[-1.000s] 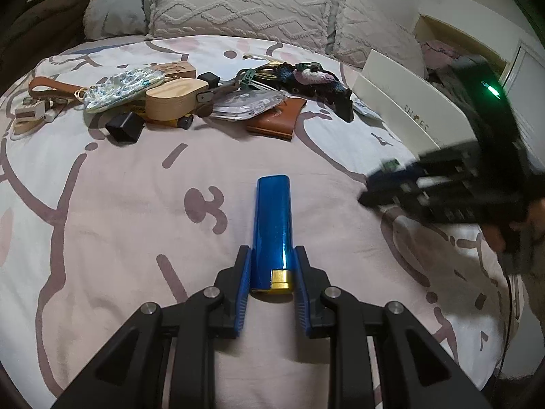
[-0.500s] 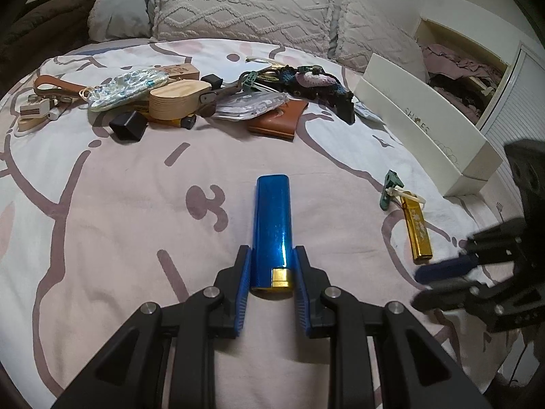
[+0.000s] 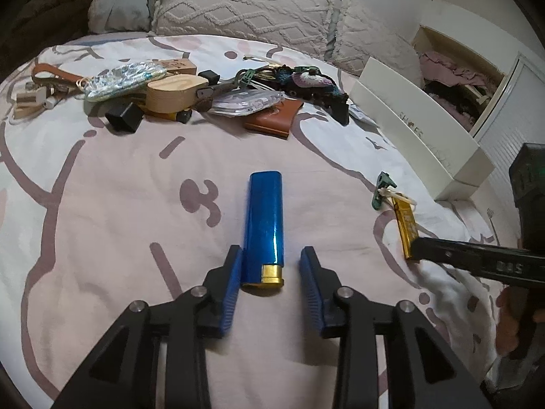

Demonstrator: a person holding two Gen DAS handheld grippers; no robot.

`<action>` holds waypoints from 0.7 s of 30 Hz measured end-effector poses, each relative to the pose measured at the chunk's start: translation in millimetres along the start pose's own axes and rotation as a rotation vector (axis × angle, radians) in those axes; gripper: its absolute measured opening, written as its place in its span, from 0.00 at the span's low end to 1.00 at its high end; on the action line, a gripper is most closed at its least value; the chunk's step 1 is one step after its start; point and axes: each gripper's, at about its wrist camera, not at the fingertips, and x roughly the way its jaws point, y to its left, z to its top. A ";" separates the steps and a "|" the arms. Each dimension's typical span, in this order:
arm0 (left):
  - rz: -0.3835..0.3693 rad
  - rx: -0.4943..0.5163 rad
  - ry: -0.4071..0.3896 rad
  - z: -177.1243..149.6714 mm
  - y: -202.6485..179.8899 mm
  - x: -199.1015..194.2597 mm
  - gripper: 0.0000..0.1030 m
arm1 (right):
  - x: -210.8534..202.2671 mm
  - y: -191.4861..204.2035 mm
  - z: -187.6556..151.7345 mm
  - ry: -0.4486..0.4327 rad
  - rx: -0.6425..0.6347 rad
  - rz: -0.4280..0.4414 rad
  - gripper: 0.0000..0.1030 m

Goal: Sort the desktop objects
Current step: 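Hold the blue lighter in the left gripper while the right approaches the gold lighter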

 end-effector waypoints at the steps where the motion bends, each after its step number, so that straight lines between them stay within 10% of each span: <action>1: 0.002 -0.003 0.000 -0.3 -0.6 0.2 0.34 | 0.5 -0.2 1.7 -0.016 0.005 -0.014 0.26; 8: 0.014 -0.001 -0.004 -1.6 -2.1 1.1 0.34 | 7.1 11.4 -5.2 -0.091 -0.106 -0.125 0.25; 21: -0.021 -0.093 -0.032 -13.1 8.9 -10.8 0.23 | -16.9 5.2 -50.0 -0.078 -0.134 -0.041 0.22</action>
